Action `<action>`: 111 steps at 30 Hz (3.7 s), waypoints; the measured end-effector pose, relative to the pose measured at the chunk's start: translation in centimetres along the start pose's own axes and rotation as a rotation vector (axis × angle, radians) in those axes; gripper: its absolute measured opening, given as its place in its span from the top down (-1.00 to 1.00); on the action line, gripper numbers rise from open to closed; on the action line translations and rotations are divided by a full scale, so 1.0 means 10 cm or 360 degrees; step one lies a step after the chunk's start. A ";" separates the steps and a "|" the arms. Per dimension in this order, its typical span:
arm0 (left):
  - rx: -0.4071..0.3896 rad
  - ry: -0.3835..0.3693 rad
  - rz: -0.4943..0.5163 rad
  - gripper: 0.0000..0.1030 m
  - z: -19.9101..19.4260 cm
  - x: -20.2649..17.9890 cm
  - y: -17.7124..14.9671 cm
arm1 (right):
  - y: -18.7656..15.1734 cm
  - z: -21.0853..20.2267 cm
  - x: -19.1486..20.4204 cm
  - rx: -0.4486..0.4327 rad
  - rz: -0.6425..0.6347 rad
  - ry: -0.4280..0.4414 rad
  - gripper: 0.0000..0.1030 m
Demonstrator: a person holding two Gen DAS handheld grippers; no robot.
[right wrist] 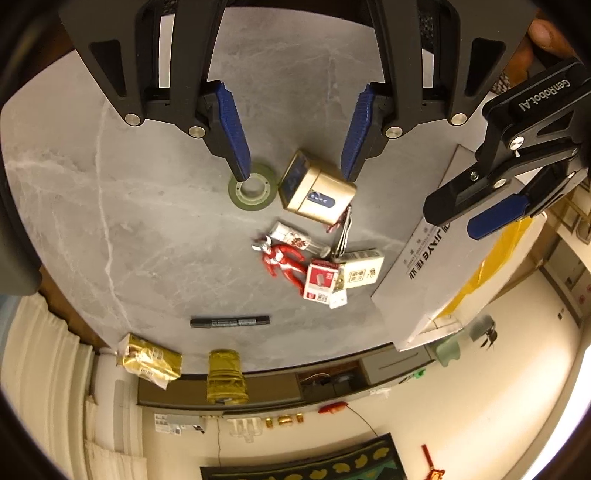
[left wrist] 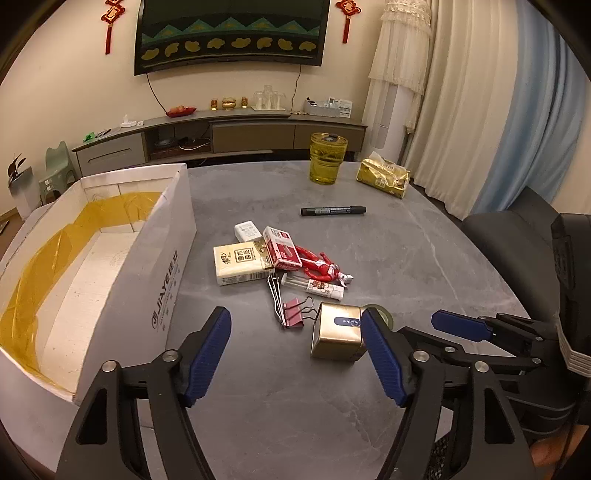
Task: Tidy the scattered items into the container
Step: 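Grasp the gold tin with the left tool while the right tool grasps the green tape roll, then carry the gold tin and tape roll with both tools over the white box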
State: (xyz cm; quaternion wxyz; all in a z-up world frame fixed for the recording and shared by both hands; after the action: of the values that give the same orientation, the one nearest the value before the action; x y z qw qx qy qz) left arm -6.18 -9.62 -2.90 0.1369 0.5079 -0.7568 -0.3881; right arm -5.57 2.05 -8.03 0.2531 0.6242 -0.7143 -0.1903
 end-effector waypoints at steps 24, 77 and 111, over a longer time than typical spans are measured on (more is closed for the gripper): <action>0.0240 -0.0098 0.0073 -0.51 0.86 -0.26 -0.33 | 0.04 0.61 -0.52 0.0175 0.0052 -0.0029 -0.09; -0.0165 -0.0358 -0.0260 -0.01 0.06 0.47 0.34 | 0.31 0.33 0.11 -0.0032 -0.0087 0.0065 0.71; -0.0415 -0.0091 -0.0570 -0.01 -0.76 1.80 0.57 | 0.81 -0.01 1.71 -0.0121 -0.0460 0.0257 0.71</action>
State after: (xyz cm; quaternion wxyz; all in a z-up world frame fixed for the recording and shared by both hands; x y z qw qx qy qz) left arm -13.45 -27.74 2.92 0.1088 0.6009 -0.6014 -0.5151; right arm -13.53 -13.64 -1.07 0.3031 0.7237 -0.5867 -0.2007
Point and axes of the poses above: each gripper's, at about its wrist camera, not at the fingertips, and z roughly the way its jaws point, x to its left, y to its top, the point moved 8 cm from there along z, roughly the way its jaws point, and after that the axes turned 6 degrees about -y, right-handed, at the moved point
